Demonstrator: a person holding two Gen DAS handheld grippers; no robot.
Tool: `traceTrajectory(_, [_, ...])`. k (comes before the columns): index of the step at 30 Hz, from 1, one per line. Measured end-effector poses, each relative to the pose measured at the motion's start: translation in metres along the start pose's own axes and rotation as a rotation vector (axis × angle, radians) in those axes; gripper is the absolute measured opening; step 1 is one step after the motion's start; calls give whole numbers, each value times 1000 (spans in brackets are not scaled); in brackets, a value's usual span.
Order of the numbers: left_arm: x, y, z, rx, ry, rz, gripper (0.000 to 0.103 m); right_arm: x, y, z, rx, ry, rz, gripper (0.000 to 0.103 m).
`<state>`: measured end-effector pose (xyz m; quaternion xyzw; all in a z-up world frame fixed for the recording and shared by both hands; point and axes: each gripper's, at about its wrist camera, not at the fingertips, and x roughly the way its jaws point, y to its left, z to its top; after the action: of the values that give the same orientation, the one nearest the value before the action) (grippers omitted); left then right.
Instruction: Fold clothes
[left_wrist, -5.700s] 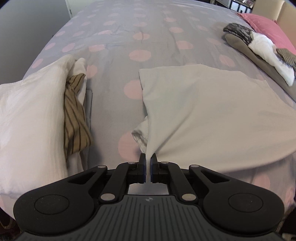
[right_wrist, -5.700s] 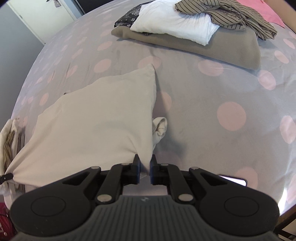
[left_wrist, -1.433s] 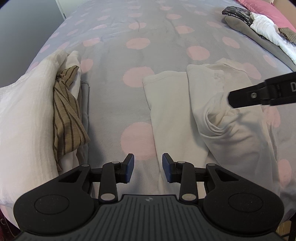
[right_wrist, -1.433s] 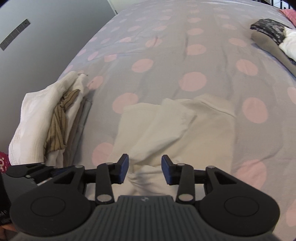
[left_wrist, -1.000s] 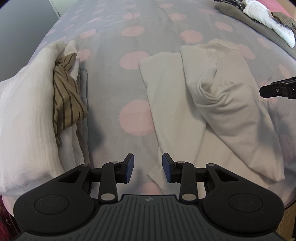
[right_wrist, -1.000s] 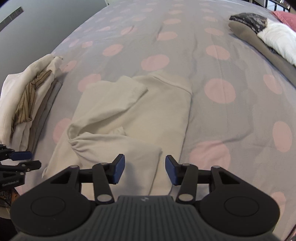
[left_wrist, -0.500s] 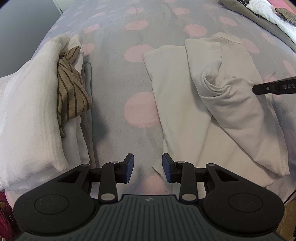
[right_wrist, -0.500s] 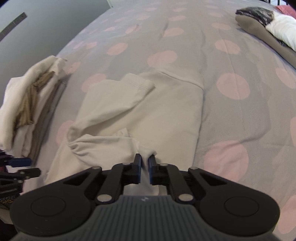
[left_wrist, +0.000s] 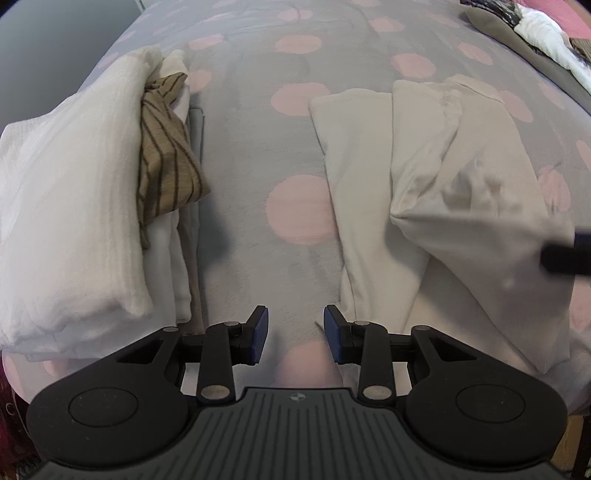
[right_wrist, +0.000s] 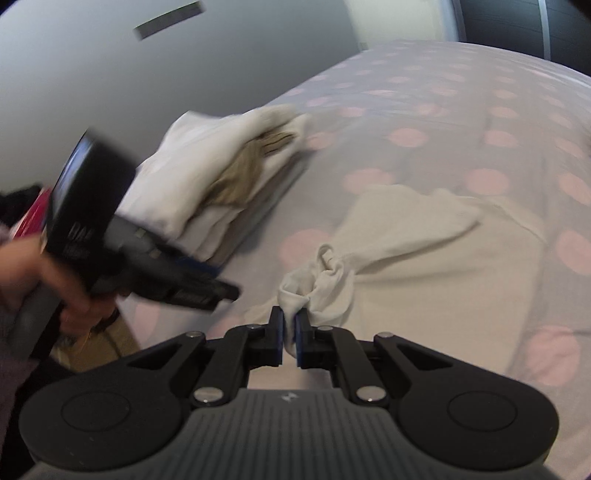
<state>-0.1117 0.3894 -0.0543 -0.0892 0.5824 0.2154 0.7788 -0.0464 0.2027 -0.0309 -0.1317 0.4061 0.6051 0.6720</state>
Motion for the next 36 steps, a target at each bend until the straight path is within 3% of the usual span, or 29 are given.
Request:
traceTrajectory(7, [-5,6,-3,-11,-9,-29,32,42,50,-26,-189,93,25,6])
traceTrajectory(13, [-10,10,-5,-20,-18,-59,32,76,56,-41,-211,137,-1,7])
traceTrajectory(20, [-26,9,-5,-47,-24,-165,32,64,50,-38,-207,142,24,26])
traceTrajectory(23, [-31,1,-9,-24,-14,-205,39,48,45,-39,-232,124,6,31])
traceTrajectory(28, [-34,-10,-22,6,15,-226,39,29,30,-58,-269,132,-65,43])
traceTrajectory(36, [-18,-24,-43,10,70,-278,37,5,12,-111,-413,143,-258,45])
